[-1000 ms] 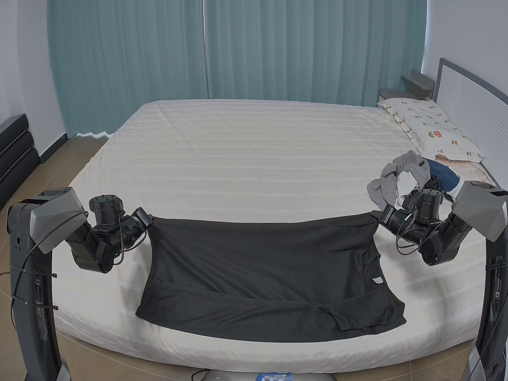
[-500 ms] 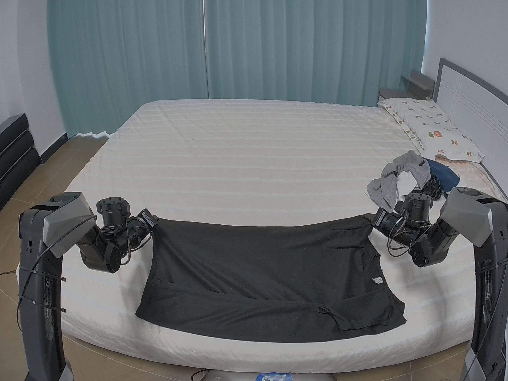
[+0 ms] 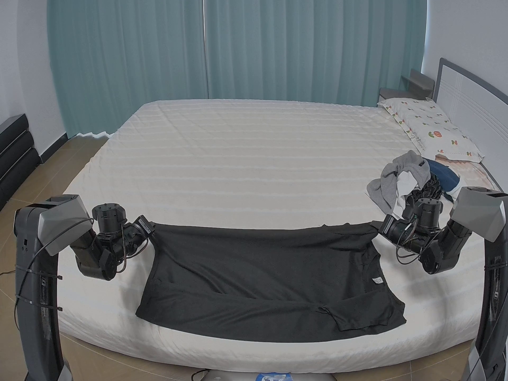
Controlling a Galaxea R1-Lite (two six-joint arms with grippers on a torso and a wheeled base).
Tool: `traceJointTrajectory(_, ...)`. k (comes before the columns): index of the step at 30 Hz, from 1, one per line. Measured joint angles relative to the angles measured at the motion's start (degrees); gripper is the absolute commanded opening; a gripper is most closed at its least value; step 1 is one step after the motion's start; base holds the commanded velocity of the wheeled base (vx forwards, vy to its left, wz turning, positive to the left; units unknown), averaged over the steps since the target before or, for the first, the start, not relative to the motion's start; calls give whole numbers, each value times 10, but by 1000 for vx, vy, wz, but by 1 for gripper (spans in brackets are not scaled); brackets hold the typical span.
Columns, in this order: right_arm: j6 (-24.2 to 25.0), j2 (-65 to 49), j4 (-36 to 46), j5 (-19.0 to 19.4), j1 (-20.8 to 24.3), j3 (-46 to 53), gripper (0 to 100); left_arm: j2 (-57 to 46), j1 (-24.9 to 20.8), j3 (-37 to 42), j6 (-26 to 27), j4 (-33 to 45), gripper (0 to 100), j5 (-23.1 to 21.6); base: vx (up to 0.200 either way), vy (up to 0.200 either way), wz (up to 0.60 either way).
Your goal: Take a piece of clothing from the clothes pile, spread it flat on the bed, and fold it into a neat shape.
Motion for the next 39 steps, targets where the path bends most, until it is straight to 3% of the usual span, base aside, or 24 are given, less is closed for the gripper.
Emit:
traceJointTrajectory(3,-3,-13,-9,10,-3,34,0,-10,0,33,16,-28,0,-2,0,0,0)
traceJointTrajectory(7,-14,-31,-20,19,-5,87,0,-20,1,85,75,-72,0,-3,0,0,0)
traceJointTrajectory(17,-101,-53,-49,17,-12,201,0,-25,-2,227,210,-189,0,-4,0,0,0)
traceJointTrajectory(23,-137,-48,-102,-42,-12,266,0,-4,-4,291,261,-253,0,1,0,0,0)
traceJointTrajectory(24,-139,-46,-105,-49,-11,272,100,-1,-4,298,262,-256,0,2,0,0,0)
traceJointTrajectory(31,-143,-36,-111,-59,-7,300,100,14,-13,334,237,-258,0,3,0,0,0)
traceJointTrajectory(32,-142,-35,-111,-59,-7,301,100,15,-13,337,237,-258,100,3,0,0,0)
traceJointTrajectory(39,-114,-46,-116,-57,-6,300,100,13,-16,353,236,-258,100,3,0,0,0)
